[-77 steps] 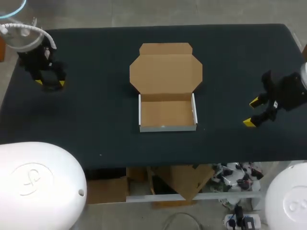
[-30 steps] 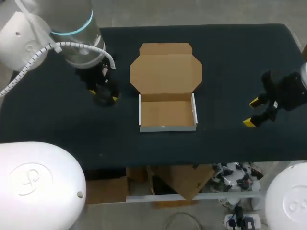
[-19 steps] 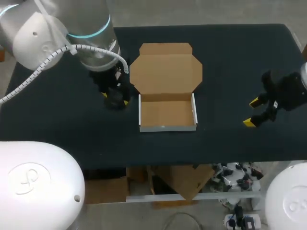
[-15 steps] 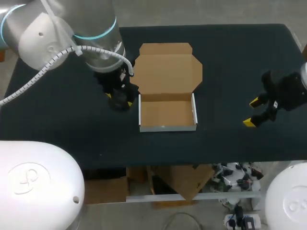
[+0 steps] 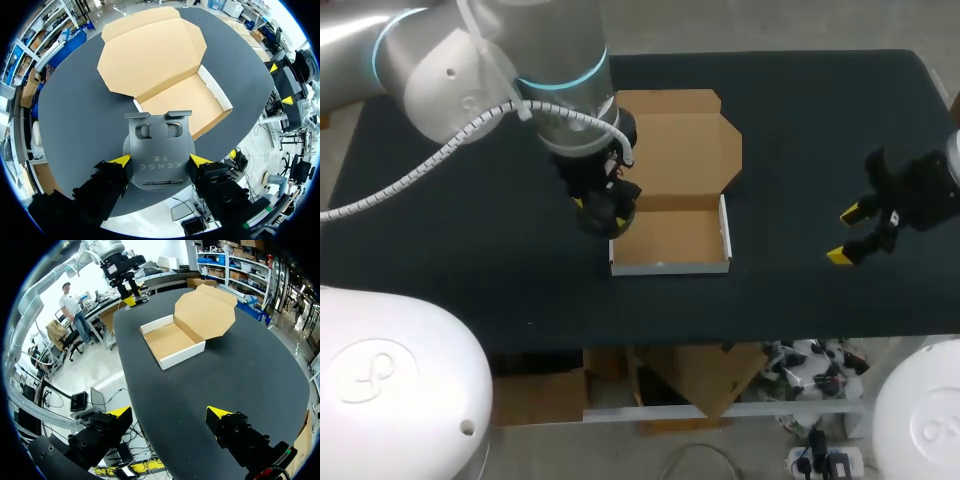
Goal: Assemble the packaging by folding the flat box into shape, placing the metal phone stand inside, and closing the box properly
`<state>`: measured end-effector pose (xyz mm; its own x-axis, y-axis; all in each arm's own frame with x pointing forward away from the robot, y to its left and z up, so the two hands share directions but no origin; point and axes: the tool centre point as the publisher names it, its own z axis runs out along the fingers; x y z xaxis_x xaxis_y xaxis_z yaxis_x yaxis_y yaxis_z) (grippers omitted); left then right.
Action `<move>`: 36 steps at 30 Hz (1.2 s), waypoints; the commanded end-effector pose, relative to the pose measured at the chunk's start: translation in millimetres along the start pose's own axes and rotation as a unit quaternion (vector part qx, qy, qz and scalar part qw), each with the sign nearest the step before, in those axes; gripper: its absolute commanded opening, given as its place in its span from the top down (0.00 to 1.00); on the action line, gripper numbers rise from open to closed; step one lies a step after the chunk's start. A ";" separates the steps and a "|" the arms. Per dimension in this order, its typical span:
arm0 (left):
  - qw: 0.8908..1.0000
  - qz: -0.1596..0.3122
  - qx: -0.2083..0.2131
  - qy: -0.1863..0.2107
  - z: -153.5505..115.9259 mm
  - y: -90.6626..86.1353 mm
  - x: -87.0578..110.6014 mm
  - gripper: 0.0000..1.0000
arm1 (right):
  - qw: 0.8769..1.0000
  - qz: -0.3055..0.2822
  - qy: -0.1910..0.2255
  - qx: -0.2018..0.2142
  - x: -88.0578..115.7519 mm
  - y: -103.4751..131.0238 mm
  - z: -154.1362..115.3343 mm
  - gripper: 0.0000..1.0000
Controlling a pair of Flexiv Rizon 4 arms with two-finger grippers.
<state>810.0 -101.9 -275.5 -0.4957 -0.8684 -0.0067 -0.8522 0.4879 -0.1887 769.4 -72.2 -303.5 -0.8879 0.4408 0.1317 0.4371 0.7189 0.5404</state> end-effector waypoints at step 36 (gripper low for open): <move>0.998 0.054 0.016 0.026 58.6 -44.4 67.4 1.00 | 1.000 0.000 0.000 0.000 0.6 -0.2 -0.9 0.00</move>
<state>819.1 -180.8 -317.2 -0.5913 -0.8062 0.0218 -0.7885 0.5723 -0.2251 769.4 -72.2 -303.5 -0.8879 0.4408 0.1317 0.4371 0.7190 0.5404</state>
